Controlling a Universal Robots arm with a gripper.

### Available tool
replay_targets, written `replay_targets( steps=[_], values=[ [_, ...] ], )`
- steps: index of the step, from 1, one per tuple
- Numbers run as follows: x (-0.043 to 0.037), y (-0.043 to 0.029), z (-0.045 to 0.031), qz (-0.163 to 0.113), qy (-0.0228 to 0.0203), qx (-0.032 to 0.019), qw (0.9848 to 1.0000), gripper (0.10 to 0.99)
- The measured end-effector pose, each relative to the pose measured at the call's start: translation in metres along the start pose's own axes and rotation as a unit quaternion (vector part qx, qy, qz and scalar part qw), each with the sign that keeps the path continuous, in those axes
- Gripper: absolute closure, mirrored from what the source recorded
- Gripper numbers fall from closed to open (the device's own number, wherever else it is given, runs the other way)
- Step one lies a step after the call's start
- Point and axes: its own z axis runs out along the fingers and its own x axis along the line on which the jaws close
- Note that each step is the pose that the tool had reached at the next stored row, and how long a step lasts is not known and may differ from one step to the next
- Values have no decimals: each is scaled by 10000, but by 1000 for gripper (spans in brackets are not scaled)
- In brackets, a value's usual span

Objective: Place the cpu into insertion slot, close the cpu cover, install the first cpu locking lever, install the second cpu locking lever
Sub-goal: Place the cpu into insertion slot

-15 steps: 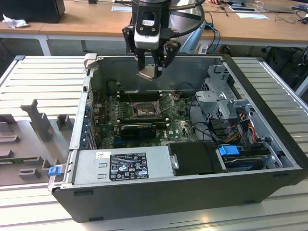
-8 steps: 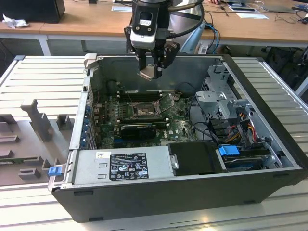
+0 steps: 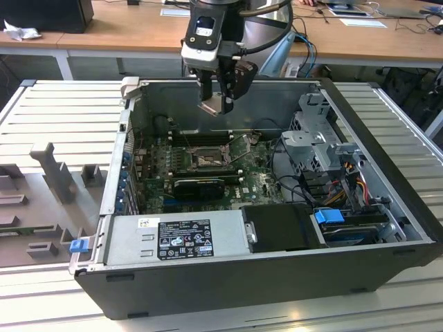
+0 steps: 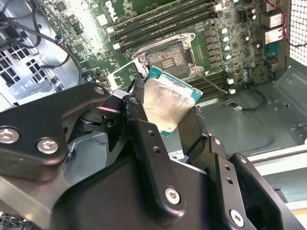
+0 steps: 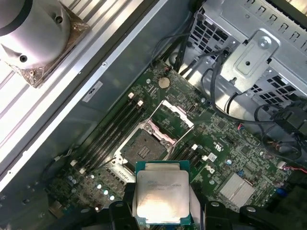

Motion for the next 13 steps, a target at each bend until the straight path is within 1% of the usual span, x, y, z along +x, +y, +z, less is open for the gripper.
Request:
replay_targets(
  steps=[3, 6, 13],
  values=[
    [0, 0, 1, 192, -17, -4, 9998, 561],
    [0, 0, 1, 307, -27, -6, 9995, 561],
    [0, 0, 1, 584, -51, -11, 9983, 561]
  ],
)
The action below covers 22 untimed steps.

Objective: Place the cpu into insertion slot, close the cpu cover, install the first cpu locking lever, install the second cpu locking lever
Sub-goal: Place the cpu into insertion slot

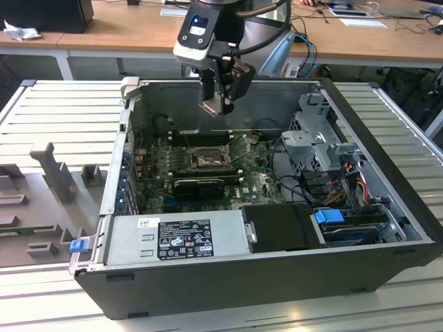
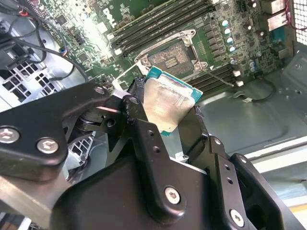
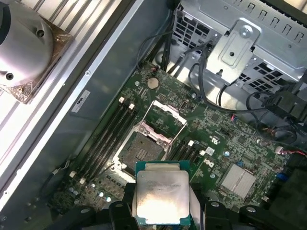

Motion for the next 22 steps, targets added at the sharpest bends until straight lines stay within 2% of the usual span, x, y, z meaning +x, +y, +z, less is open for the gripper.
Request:
replay_targets(
  steps=[6, 22],
  values=[
    [0, 0, 0, 221, -19, -4, 9998, 561],
    [0, 0, 1, 470, -41, -9, 9989, 561]
  ],
)
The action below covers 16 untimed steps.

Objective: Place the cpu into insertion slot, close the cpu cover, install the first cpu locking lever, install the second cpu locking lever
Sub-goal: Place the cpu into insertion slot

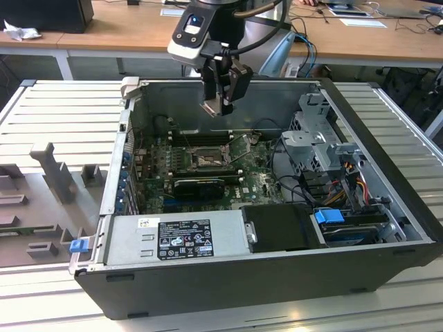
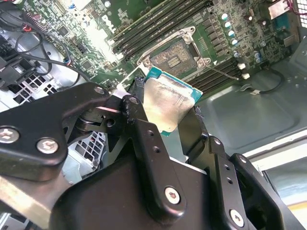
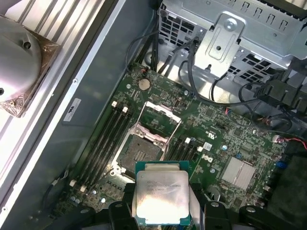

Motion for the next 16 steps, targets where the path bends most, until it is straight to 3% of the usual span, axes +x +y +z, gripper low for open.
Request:
replay_targets(
  steps=[16],
  values=[
    [0, 0, 0, 334, -29, -7, 9994, 561]
  ],
)
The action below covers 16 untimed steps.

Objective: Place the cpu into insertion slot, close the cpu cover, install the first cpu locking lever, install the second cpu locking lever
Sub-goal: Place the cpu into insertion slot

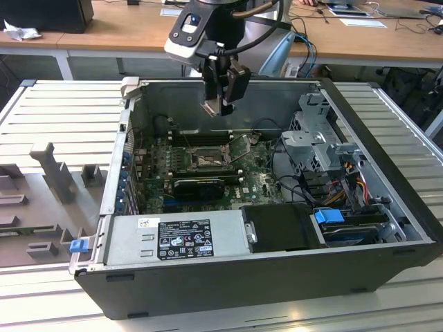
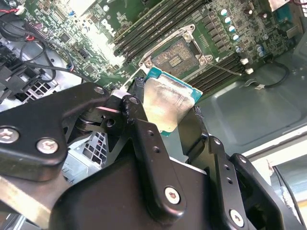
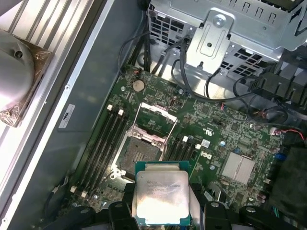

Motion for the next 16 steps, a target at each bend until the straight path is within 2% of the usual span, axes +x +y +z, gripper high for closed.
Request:
replay_targets(
  steps=[16],
  values=[
    [0, 0, 0, 273, -24, -5, 9996, 561]
  ],
)
